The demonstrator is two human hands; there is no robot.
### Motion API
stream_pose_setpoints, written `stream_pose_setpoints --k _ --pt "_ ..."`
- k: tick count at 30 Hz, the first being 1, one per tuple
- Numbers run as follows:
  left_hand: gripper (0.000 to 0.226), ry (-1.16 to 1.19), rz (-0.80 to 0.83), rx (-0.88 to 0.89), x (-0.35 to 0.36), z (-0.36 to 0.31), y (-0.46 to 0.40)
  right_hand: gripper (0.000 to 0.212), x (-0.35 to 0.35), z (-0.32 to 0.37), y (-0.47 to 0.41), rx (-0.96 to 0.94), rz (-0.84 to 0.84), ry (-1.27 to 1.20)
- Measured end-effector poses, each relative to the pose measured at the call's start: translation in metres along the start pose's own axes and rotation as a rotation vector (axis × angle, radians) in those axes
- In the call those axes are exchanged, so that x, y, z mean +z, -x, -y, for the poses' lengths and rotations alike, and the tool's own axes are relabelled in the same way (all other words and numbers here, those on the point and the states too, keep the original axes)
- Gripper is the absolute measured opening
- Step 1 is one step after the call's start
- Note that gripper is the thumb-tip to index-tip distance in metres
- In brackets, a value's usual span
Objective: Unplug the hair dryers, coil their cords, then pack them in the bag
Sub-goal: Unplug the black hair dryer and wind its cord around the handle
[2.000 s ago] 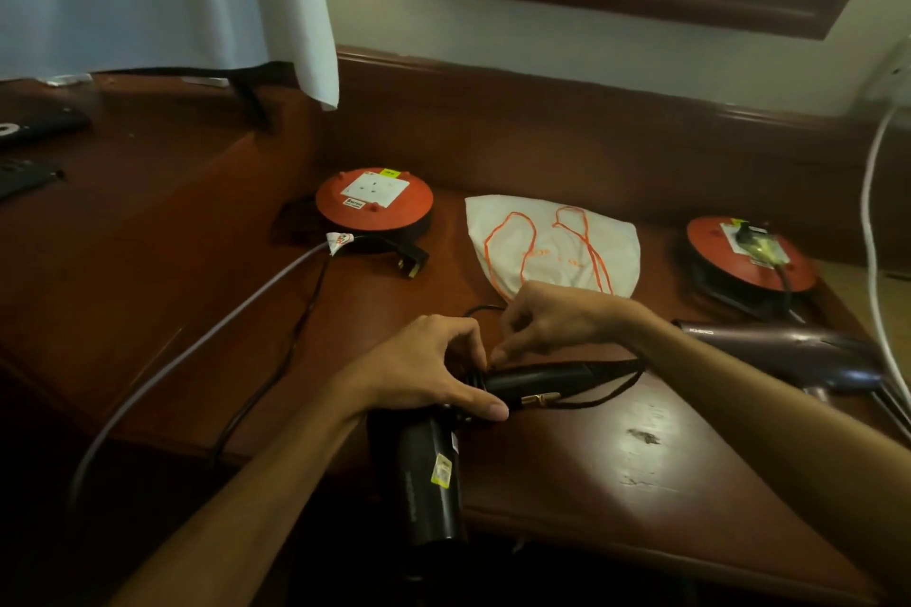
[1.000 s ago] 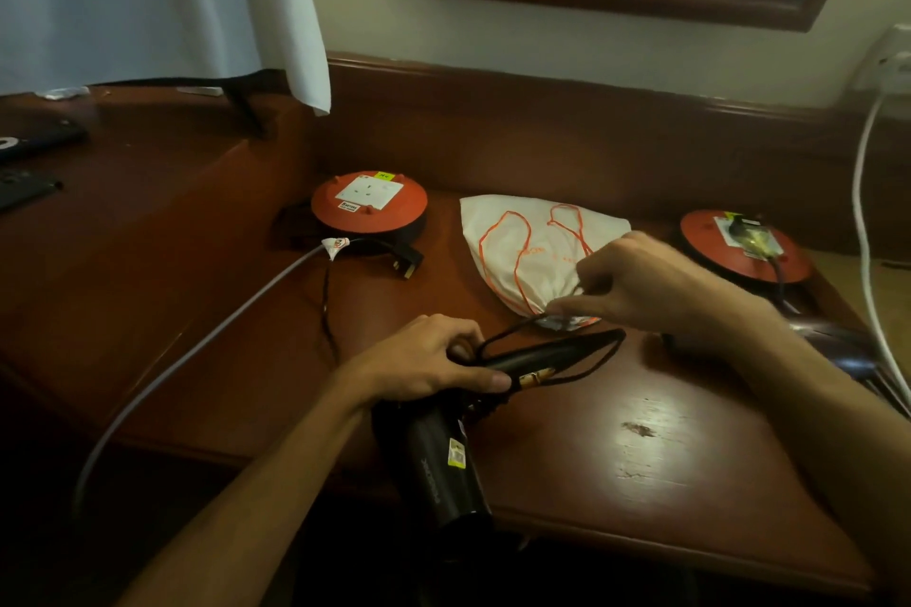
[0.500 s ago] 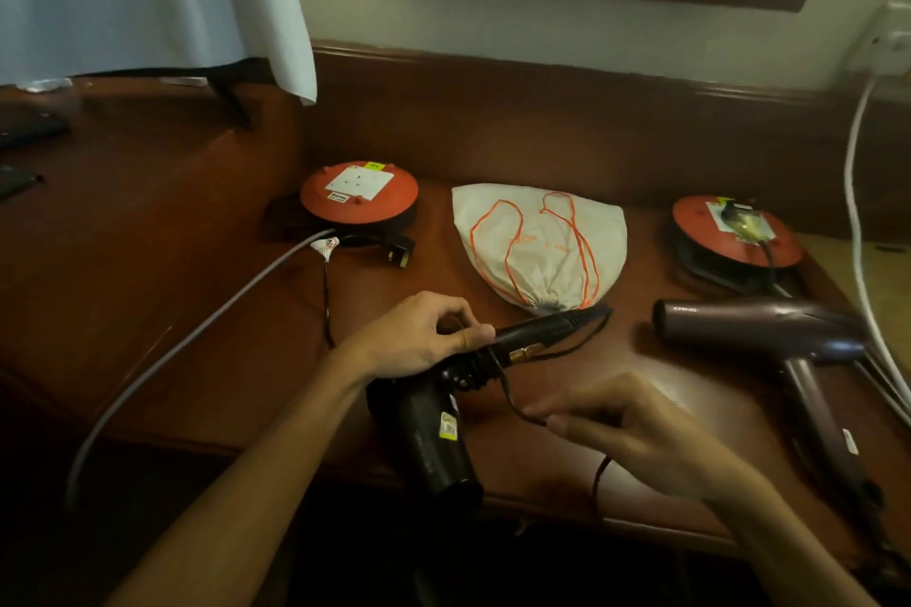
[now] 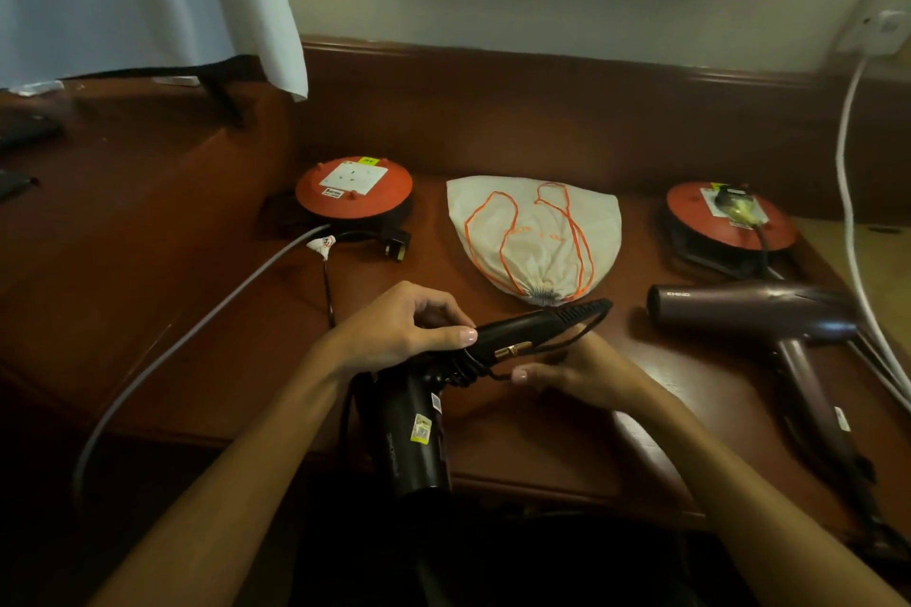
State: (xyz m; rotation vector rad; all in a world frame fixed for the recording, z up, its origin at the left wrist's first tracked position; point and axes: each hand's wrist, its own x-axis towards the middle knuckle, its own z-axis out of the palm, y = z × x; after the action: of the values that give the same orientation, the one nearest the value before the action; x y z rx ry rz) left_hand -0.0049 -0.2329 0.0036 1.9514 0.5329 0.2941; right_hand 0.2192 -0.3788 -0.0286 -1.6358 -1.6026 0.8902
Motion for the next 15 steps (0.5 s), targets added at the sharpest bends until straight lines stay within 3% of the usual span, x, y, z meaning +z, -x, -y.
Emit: stream_pose_setpoints --k 4,7,9,12,15 --pt "0.017 0.0 0.008 0.028 0.004 -0.002 0.005 0.017 -0.021 -0.006 -0.018 0.102 0.056 0.03" --pt "0.028 -0.056 0.021 0.023 0.017 -0.005 0.004 0.015 -0.035 -0.008 -0.042 0.231 0.303 0.136" --pt "0.039 -0.179 0.058 0.028 0.023 -0.008 0.001 0.021 -0.044 0.0 -0.057 0.253 0.44 0.227" --pt "0.064 -0.364 0.141 -0.051 0.03 -0.014 -0.007 0.028 -0.055 0.027 -0.069 0.287 0.604 0.164" --pt "0.079 -0.687 0.171 -0.089 0.032 -0.012 -0.021 0.032 -0.059 0.057 -0.075 0.227 0.762 0.182"
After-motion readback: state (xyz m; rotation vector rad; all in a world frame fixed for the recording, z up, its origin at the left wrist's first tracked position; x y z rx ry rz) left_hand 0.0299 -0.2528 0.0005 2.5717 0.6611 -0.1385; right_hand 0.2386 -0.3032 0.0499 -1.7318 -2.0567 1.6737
